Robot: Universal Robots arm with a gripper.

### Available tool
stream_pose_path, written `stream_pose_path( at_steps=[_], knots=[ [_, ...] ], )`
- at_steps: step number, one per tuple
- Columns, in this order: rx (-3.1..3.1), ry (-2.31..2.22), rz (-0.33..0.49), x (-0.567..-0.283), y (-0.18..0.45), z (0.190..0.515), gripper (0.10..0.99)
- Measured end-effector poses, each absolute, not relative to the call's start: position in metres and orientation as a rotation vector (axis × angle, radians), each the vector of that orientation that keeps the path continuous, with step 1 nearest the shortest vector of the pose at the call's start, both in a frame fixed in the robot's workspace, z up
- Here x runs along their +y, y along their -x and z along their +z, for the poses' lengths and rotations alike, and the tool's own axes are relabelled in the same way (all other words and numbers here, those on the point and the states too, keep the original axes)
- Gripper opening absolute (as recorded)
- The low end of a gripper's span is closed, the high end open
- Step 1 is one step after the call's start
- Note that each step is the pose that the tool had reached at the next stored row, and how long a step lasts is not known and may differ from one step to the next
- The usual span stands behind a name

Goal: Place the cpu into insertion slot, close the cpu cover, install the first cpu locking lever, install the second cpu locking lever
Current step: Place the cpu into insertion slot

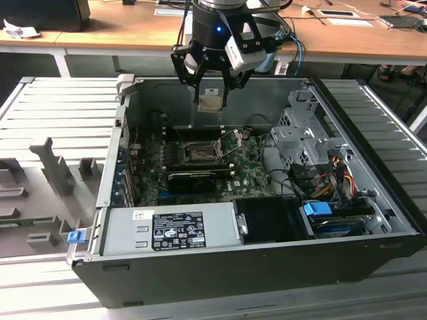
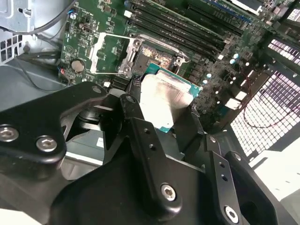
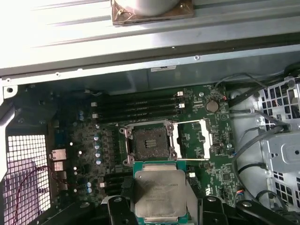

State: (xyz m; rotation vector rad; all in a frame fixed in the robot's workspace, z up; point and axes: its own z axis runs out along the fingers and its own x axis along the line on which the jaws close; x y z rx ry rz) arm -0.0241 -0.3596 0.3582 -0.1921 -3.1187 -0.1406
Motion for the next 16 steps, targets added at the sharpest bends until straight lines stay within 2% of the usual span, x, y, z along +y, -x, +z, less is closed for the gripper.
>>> stream_pose_path(
  at_steps=[16],
  knots=[
    [-3.088,0.542,-0.142,-0.3596,0.0243,0.3568,0.529]
  ],
)
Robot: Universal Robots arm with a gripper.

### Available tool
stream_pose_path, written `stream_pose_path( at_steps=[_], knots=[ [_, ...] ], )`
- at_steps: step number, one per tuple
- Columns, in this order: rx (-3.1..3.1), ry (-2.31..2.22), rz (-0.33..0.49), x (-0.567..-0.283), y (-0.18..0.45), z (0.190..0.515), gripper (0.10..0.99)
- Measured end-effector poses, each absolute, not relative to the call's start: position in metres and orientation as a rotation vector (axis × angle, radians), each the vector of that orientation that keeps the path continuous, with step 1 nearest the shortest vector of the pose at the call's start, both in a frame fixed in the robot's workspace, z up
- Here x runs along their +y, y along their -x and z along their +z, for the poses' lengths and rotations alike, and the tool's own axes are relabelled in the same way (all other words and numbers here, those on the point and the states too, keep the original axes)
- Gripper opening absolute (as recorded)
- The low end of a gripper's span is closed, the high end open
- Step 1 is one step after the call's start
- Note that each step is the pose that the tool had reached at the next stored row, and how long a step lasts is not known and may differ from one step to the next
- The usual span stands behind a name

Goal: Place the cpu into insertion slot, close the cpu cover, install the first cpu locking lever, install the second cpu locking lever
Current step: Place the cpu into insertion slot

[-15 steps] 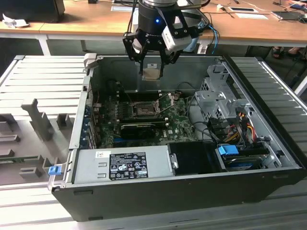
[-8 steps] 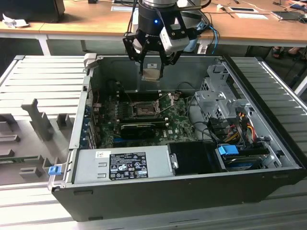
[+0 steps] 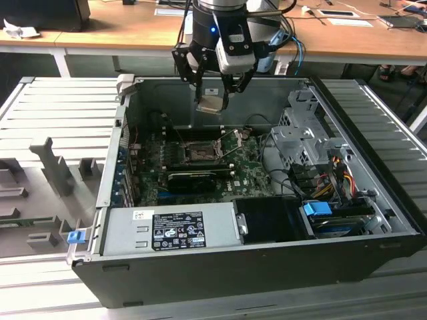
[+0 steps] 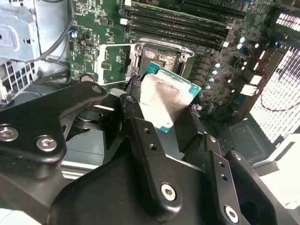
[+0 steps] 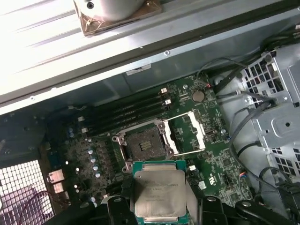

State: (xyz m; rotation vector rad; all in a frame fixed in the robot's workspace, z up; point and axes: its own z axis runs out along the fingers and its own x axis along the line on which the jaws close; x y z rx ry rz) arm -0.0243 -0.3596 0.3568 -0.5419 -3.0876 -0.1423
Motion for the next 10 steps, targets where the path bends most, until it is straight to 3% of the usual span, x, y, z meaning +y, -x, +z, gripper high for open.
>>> stream_pose_path(
  at_steps=[10],
  knots=[
    [-3.025,0.858,-0.143,-0.3596,0.0242,0.3558,0.529]
  ],
)
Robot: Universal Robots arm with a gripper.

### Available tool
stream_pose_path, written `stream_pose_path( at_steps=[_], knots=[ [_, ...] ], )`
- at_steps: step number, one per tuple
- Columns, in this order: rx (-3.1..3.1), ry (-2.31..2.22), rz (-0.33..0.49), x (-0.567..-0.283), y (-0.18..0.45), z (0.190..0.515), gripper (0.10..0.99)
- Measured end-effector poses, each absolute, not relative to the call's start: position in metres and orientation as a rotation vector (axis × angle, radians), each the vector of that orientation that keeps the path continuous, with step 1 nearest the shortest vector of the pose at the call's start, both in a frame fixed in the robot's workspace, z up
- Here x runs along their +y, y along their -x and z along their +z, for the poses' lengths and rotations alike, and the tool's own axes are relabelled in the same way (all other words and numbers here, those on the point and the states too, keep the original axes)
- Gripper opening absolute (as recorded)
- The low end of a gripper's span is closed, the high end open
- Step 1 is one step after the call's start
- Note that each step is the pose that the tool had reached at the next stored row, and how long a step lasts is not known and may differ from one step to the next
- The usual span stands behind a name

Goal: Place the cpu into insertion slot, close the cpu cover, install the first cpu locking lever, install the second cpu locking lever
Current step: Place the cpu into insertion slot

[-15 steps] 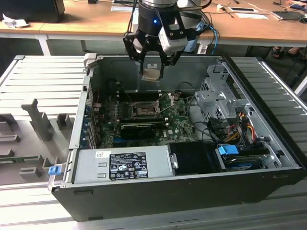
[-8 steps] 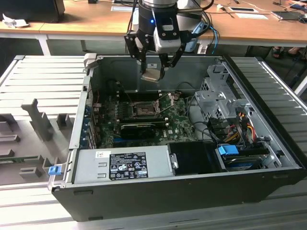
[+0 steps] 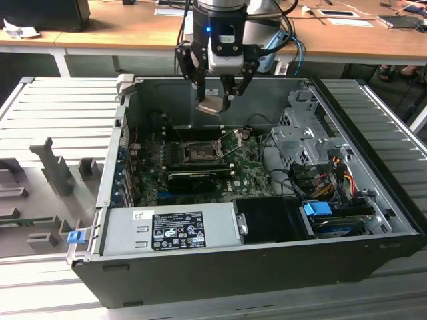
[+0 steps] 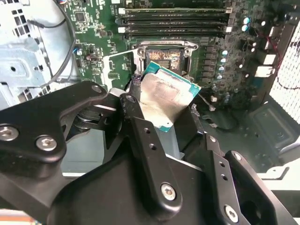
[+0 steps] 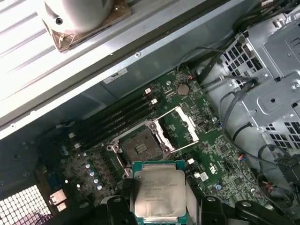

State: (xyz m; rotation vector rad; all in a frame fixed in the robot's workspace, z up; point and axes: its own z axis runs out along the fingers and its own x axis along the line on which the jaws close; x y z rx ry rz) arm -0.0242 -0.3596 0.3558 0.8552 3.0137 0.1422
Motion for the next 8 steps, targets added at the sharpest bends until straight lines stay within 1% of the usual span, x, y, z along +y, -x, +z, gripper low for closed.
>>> stream_pose_path(
  at_steps=[8],
  knots=[
    [2.953,-1.031,0.141,-0.3596,0.0242,0.3548,0.529]
  ],
)
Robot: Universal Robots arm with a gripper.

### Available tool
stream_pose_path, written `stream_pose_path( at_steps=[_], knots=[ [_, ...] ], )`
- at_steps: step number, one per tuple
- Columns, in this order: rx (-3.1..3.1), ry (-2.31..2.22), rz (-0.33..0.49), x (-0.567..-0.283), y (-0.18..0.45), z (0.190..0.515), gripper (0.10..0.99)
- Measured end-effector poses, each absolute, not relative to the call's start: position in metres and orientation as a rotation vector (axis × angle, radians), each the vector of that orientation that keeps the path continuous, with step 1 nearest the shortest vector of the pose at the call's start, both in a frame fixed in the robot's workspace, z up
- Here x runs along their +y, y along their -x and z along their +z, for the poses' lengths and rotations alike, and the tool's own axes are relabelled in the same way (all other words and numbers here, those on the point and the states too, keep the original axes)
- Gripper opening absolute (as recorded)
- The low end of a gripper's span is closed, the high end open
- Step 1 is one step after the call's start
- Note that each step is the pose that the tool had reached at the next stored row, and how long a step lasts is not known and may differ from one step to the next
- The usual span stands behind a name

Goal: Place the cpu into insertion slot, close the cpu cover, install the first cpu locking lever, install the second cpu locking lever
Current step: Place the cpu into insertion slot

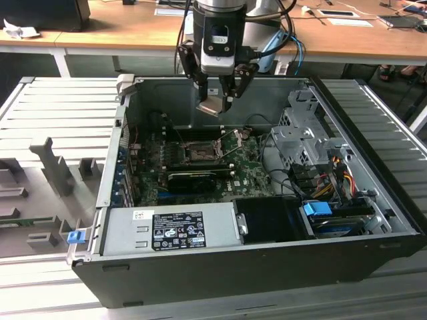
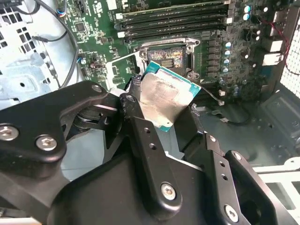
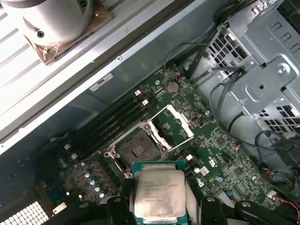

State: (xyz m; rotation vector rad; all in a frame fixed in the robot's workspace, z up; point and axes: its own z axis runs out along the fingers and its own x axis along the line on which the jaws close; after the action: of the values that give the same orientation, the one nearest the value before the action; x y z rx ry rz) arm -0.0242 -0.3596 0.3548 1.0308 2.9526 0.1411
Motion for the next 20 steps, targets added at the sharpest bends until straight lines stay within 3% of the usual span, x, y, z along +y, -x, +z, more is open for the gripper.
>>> stream_pose_path(
  at_steps=[20],
  knots=[
    [2.743,-1.474,0.136,-0.3596,0.0242,0.3518,0.529]
  ],
)
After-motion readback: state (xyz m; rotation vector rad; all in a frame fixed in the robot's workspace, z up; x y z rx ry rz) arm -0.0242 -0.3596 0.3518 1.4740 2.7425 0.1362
